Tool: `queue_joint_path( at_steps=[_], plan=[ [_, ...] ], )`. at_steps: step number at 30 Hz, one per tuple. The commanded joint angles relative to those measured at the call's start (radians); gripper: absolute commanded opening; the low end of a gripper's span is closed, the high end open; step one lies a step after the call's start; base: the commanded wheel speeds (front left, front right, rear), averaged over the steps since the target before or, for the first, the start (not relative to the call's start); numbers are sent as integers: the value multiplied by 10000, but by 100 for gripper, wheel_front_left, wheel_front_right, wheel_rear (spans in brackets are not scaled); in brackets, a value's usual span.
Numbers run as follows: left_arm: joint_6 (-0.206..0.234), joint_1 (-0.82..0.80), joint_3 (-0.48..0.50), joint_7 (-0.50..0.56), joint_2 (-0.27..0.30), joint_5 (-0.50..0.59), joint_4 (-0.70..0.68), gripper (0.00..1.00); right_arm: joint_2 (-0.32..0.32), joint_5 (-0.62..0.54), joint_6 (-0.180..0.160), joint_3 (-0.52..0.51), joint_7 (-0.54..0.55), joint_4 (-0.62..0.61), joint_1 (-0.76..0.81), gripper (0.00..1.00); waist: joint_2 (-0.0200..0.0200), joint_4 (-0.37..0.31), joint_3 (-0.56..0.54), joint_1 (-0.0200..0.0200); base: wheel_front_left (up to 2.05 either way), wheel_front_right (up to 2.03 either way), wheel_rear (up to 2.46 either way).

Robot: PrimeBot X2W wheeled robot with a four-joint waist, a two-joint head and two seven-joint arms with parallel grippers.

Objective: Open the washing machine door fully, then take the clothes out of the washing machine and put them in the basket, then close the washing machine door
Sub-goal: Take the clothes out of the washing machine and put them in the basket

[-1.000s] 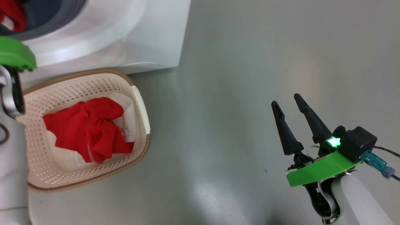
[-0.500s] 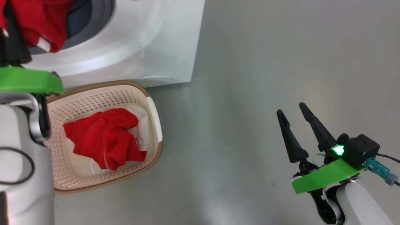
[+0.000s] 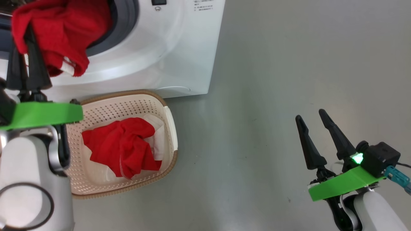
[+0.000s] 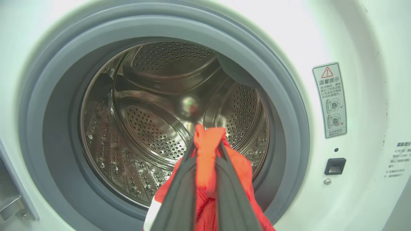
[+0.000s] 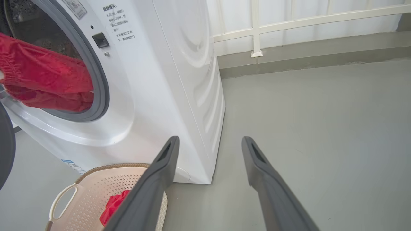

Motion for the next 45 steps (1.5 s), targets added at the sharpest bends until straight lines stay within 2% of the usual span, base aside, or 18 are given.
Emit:
queue_joint_path(
  at_steps=[1,12,19,32,45],
  plan=[
    [-107,334,328,-49,256,47,-540,0,-84,-169,75,127,-65,-235,261,100,0,74,-57,0,0,0,0],
    [-223,901,640,-49,87,47,-2010,0,-107,-187,75,-36,-65,-304,309,100,0,266,-48,0,0,0,0],
    [-225,1124,549,-49,49,85,-2171,0,-98,-190,75,-6,-65,-312,293,100,0,291,-35,0,0,0,0],
    [-154,1835,245,-49,30,-173,-404,0,2,-197,75,106,-65,-410,5,100,0,163,644,0,0,0,0],
    [61,1719,-87,-49,29,-467,1299,0,1,-203,75,85,-65,-520,-382,100,0,139,1628,0,0,0,0]
  ],
)
